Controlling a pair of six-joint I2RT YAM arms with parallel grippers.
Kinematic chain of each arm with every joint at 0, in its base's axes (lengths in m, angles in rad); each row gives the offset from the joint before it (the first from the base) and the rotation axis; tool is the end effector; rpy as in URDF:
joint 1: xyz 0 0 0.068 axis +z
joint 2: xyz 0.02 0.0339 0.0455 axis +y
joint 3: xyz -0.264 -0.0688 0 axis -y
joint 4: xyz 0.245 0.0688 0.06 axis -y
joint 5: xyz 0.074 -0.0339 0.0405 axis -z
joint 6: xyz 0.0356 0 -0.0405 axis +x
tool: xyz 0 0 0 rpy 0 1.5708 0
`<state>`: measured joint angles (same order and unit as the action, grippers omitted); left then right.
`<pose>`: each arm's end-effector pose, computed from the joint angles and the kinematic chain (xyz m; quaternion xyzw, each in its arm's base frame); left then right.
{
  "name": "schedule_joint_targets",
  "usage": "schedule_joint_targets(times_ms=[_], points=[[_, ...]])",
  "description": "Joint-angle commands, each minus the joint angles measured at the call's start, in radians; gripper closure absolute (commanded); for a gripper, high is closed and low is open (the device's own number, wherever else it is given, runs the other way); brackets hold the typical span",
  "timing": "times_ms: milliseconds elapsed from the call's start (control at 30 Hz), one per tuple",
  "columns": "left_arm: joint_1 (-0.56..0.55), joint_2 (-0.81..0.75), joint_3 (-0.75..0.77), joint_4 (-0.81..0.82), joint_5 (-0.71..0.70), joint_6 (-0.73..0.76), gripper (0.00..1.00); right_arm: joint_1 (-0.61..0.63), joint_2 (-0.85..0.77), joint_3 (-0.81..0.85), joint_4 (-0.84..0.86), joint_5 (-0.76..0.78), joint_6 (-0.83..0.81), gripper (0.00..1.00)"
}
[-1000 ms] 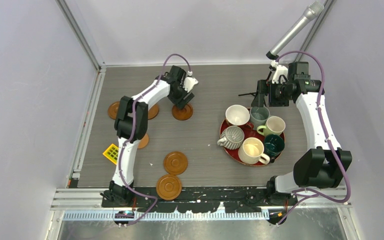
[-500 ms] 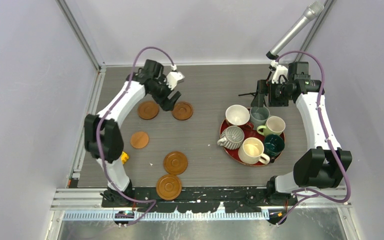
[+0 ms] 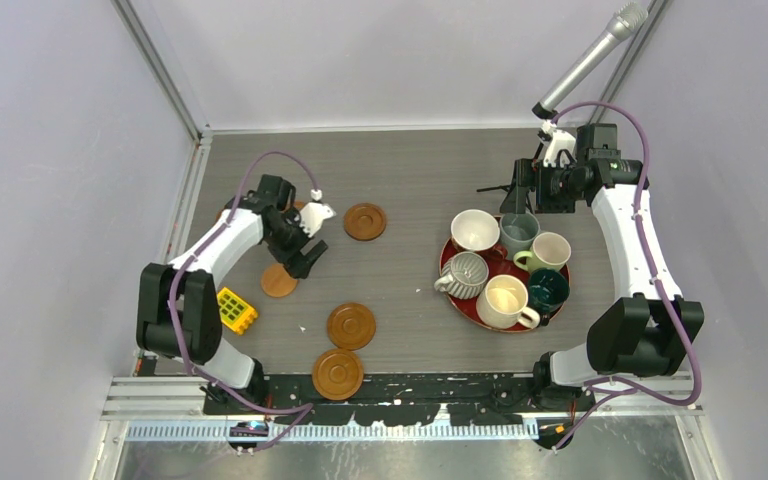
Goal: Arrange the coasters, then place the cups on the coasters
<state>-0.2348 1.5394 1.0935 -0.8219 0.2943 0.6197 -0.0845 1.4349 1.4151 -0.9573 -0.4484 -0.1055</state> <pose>0.2805 -0.0777 0.2227 0.4253 0.8808 -0.1137 0.1743 0.2900 -0.0091 0.3423 -0.0748 0.9316 0.1846 0.3041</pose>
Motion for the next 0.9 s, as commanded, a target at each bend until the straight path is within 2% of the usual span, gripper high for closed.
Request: schedule_joint_targets(times_ms=[0,100,200,400,867], points=[[0.070,-0.020,-0.035,0.093,-0.142,0.044,0.13,0.002,-0.016,0.023,0.019,-0.026,0.008,0.07],[0.074,-0.022,-0.075,0.131,-0.180,0.110,0.11,0.002,-0.014,0.020,0.022,-0.030,0.013,0.07],[0.073,-0.016,-0.091,0.138,-0.161,0.164,0.09,0.002,-0.016,0.019,0.023,-0.027,0.015,0.07],[0.069,0.015,-0.067,0.085,-0.107,0.192,0.06,0.002,-0.028,0.014,0.024,-0.017,0.013,0.07],[-0.003,0.124,-0.043,0.051,-0.152,0.309,0.04,0.002,-0.029,-0.002,0.042,-0.018,0.027,0.07]])
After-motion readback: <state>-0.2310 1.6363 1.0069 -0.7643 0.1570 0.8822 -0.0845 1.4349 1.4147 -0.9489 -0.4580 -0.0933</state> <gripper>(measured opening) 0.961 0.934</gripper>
